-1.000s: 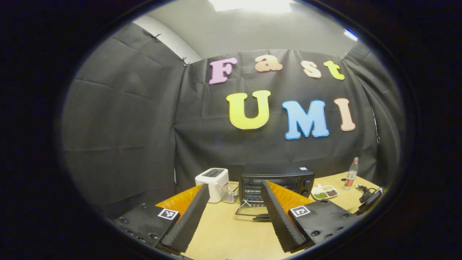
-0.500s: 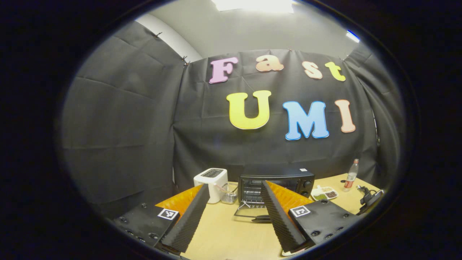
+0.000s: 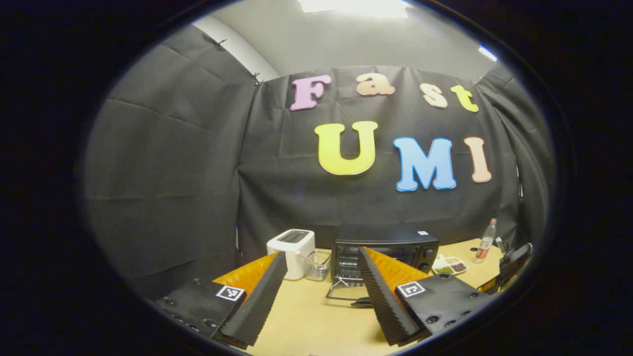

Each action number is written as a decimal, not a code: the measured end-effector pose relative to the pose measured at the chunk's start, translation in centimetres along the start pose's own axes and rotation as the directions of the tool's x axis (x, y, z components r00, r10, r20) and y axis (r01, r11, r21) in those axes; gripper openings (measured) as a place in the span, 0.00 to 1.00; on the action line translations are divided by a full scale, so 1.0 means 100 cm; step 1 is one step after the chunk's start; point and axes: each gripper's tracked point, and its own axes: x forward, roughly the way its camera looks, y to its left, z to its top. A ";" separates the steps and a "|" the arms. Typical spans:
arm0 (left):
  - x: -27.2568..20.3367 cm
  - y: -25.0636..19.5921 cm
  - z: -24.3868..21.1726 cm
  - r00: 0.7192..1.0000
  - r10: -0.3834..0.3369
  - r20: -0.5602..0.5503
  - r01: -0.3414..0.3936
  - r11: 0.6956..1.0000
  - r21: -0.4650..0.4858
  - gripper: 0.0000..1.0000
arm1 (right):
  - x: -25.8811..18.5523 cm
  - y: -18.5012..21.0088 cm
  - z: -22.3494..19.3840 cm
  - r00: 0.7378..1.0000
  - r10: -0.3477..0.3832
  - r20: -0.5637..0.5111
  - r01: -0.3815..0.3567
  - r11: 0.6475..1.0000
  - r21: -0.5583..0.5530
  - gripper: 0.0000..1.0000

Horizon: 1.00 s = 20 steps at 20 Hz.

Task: Open the electric oven with the left hand, put the food in, and close the electric oven.

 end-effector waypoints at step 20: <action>0.075 0.102 -0.036 0.996 0.055 -0.072 -0.054 0.998 0.017 1.00 | 0.124 0.137 0.117 0.925 0.016 0.379 -0.196 0.875 0.443 0.00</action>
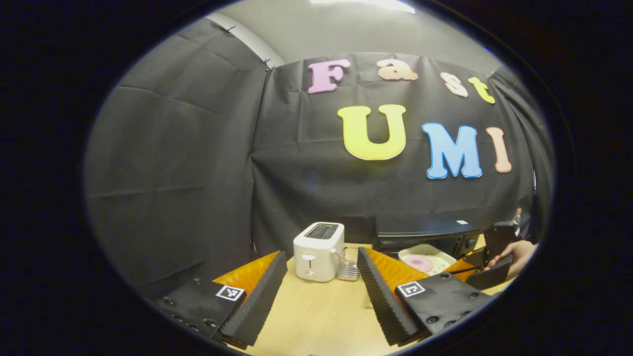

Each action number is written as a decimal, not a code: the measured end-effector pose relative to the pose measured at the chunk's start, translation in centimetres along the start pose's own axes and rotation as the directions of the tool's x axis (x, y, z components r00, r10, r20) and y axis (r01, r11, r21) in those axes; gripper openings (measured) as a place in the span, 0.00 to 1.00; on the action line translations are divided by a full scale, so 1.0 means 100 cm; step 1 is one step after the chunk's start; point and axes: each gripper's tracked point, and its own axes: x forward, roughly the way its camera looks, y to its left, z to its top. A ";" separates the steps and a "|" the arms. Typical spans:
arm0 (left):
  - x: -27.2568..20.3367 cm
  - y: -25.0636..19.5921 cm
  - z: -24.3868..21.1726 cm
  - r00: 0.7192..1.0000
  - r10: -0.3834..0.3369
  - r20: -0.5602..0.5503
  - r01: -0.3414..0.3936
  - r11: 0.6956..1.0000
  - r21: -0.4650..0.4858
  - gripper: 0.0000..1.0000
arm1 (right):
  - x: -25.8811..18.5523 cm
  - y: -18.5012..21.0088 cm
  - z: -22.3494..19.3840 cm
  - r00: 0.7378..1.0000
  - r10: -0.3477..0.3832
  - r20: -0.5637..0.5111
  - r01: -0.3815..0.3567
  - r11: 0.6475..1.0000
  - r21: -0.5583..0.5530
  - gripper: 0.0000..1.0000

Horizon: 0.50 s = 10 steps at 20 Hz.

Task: Open the electric oven with the left hand, put the food in, and close the electric oven.

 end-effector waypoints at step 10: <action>0.005 0.027 -0.014 0.999 0.038 -0.039 -0.038 0.999 0.010 0.98 | 0.058 0.031 0.027 0.991 0.023 0.134 -0.041 0.991 0.127 0.05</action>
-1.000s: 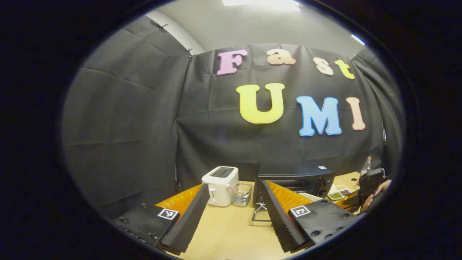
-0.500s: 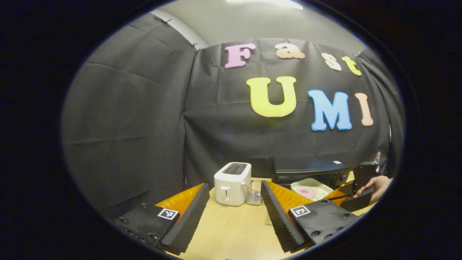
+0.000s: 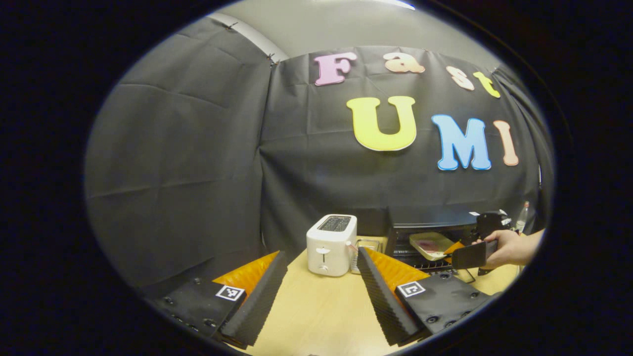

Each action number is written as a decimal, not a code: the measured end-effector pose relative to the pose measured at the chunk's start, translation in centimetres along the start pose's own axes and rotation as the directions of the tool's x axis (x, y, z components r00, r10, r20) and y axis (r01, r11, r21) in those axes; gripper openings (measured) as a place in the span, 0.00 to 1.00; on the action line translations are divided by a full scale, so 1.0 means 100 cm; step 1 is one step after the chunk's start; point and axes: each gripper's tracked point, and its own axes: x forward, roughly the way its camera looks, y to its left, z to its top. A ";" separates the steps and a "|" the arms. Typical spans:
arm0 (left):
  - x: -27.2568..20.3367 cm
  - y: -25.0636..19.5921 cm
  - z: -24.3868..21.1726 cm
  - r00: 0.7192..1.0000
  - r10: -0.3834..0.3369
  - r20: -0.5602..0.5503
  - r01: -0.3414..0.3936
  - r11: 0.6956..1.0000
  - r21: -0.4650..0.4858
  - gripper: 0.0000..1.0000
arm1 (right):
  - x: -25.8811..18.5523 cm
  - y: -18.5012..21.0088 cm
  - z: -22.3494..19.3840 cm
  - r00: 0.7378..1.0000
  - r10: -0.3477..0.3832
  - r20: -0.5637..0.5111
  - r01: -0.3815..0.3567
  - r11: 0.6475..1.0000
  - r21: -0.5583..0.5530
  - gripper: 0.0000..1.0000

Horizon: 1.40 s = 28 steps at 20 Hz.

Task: Open the electric oven with the left hand, put the food in, and close the electric oven.

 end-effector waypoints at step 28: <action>-0.003 -0.229 -0.109 0.886 -0.410 -0.218 0.405 0.912 -0.070 1.00 | -0.235 -0.015 0.094 0.950 0.307 0.060 -0.078 0.417 -0.906 0.98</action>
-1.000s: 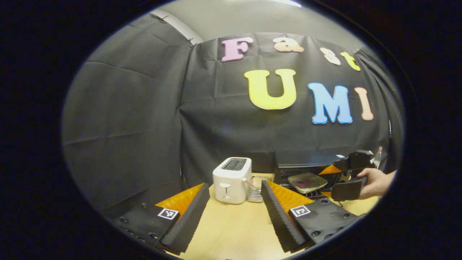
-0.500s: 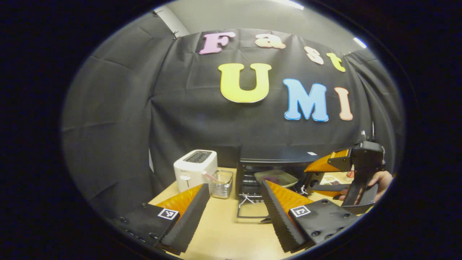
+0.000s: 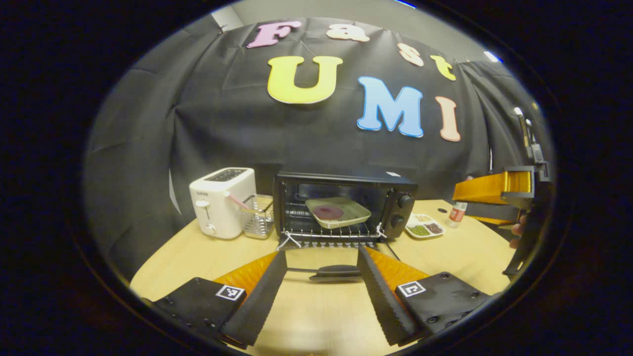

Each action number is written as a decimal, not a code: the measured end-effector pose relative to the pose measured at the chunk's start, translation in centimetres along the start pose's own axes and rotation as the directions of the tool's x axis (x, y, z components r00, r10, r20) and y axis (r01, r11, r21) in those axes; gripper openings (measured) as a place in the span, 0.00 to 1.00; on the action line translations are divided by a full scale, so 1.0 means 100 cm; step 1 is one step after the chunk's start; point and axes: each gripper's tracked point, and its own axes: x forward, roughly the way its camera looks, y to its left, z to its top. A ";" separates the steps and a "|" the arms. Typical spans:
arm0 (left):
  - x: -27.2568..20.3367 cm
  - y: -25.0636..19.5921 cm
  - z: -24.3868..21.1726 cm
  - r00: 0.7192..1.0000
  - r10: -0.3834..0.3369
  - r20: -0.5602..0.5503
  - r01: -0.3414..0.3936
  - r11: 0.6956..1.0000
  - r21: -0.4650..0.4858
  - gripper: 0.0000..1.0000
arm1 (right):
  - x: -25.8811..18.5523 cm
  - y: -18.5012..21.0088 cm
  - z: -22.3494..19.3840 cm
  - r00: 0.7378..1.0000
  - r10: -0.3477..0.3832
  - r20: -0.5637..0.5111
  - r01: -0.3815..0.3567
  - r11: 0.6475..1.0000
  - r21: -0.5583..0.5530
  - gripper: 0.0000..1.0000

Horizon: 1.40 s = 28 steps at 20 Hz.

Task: Open the electric oven with the left hand, put the food in, and close the electric oven.

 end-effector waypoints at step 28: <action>0.086 -0.024 -0.085 0.972 -0.017 -0.233 0.027 0.999 0.043 0.96 | -0.057 -0.037 0.048 0.934 -0.256 0.251 0.336 0.868 -0.366 0.98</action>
